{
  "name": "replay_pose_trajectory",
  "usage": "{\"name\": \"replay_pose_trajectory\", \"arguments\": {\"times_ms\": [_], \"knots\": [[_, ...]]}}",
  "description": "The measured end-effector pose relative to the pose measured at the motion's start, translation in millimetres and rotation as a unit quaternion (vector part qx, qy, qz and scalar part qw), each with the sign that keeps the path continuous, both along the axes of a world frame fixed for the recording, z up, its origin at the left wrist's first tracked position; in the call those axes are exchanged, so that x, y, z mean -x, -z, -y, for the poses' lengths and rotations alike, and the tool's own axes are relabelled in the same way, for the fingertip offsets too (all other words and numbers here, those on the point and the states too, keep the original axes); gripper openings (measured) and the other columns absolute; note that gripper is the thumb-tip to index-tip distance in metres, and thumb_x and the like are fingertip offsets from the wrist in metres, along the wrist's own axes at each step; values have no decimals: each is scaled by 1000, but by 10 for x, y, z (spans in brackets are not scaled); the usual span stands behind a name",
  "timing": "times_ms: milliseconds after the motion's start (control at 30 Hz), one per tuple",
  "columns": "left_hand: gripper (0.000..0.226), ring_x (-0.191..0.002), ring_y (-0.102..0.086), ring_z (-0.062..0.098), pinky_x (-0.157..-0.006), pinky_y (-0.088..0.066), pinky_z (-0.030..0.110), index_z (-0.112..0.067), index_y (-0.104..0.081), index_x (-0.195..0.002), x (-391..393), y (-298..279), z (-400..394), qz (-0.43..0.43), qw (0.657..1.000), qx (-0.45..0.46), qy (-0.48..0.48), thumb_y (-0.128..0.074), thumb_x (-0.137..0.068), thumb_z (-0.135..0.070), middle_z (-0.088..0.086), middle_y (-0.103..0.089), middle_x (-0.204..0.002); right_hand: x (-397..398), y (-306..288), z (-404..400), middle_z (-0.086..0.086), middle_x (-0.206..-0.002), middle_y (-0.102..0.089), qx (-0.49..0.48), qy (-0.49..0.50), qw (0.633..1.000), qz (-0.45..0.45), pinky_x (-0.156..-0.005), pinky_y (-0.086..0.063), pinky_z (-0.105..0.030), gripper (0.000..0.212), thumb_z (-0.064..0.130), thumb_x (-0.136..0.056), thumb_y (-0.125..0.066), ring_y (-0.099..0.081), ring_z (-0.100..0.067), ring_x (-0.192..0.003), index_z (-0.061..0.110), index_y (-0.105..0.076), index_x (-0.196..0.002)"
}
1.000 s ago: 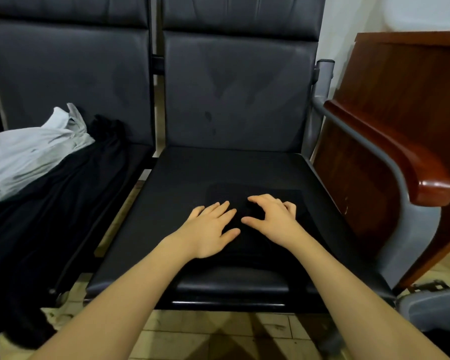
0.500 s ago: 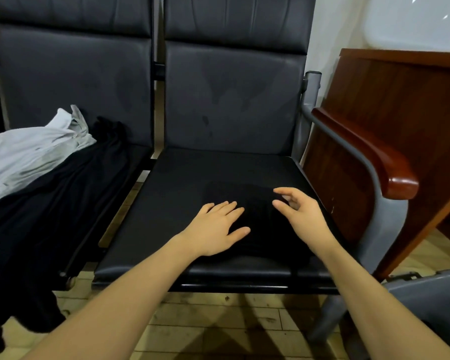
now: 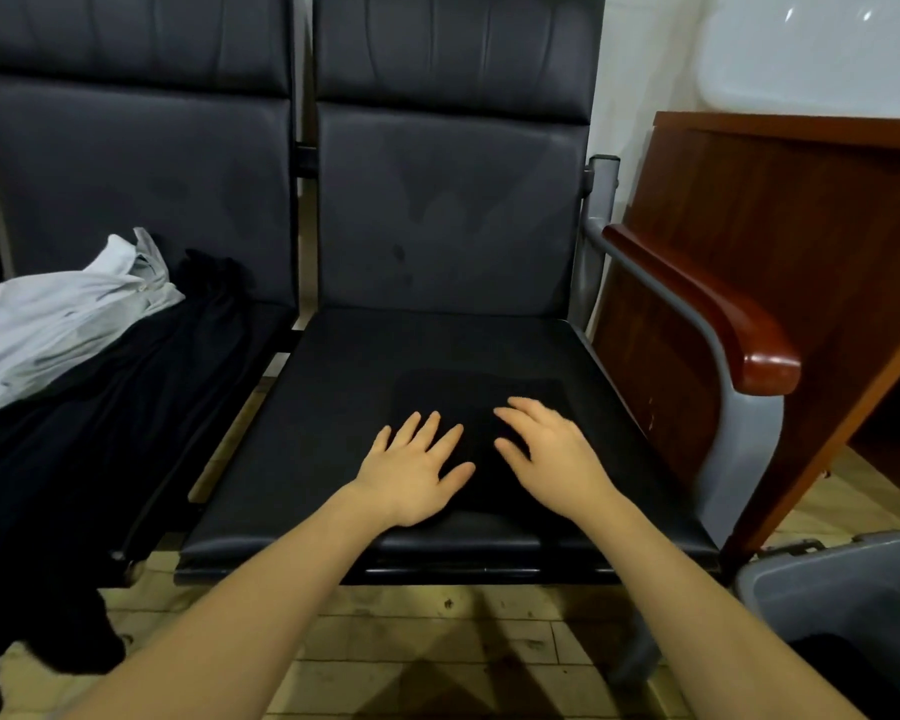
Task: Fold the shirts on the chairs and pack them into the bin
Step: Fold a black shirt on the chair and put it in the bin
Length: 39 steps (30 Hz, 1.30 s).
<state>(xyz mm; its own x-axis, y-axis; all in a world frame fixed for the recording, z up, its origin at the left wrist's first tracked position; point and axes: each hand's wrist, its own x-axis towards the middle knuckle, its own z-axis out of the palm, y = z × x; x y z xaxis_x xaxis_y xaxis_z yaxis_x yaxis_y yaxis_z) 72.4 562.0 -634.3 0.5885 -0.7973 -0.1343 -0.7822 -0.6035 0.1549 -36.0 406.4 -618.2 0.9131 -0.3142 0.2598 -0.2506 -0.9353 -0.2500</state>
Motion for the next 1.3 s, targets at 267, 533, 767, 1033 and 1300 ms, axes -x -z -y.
{"name": "replay_pose_trajectory", "arguments": {"times_ms": [267,533,767,1033,1300], "knots": [[66,-146,9,18,-118,2,39,-36,1,-150,-56,-26,-117,-16,1000,-17,-12,-17,-94,-64,-1,6,-160,209,96,189,3,-160,7,-65,78,965,-243,-119,2,-37,72,70,-92,-16,7,-16,-147,33,-1,-152],[57,-120,-50,16,-101,-37,32,-29,-37,-143,12,-226,-211,31,995,91,-12,-32,-95,-59,-5,-49,-135,320,-177,102,4,-127,-59,-68,66,983,-159,-105,-36,-39,55,61,-96,-27,-52,-17,-119,29,-56,-130],[48,-118,-46,28,-98,-37,36,-28,-28,-146,-218,-92,-122,30,970,164,-176,-30,-100,-43,11,-49,-130,129,11,269,-6,-141,-45,-70,184,975,-107,-106,-31,-40,50,41,-99,-43,-40,-27,-130,25,-35,-145],[50,-111,-50,25,-100,-33,38,-34,-25,-146,-327,-1,39,-3,971,183,-153,-43,-99,-35,9,-52,-119,-121,-5,236,-3,-137,-42,-189,210,954,-97,-108,-22,-41,56,27,-96,-53,-37,-24,-128,40,-27,-144],[41,-86,-49,5,-74,-40,17,-32,-48,-134,-238,-237,-51,-101,911,384,-113,-55,-94,-28,-5,-48,-103,22,-117,69,11,-105,-49,-136,151,978,52,-105,-22,-31,32,16,-95,-55,-47,-3,-90,30,-57,-123]]}}
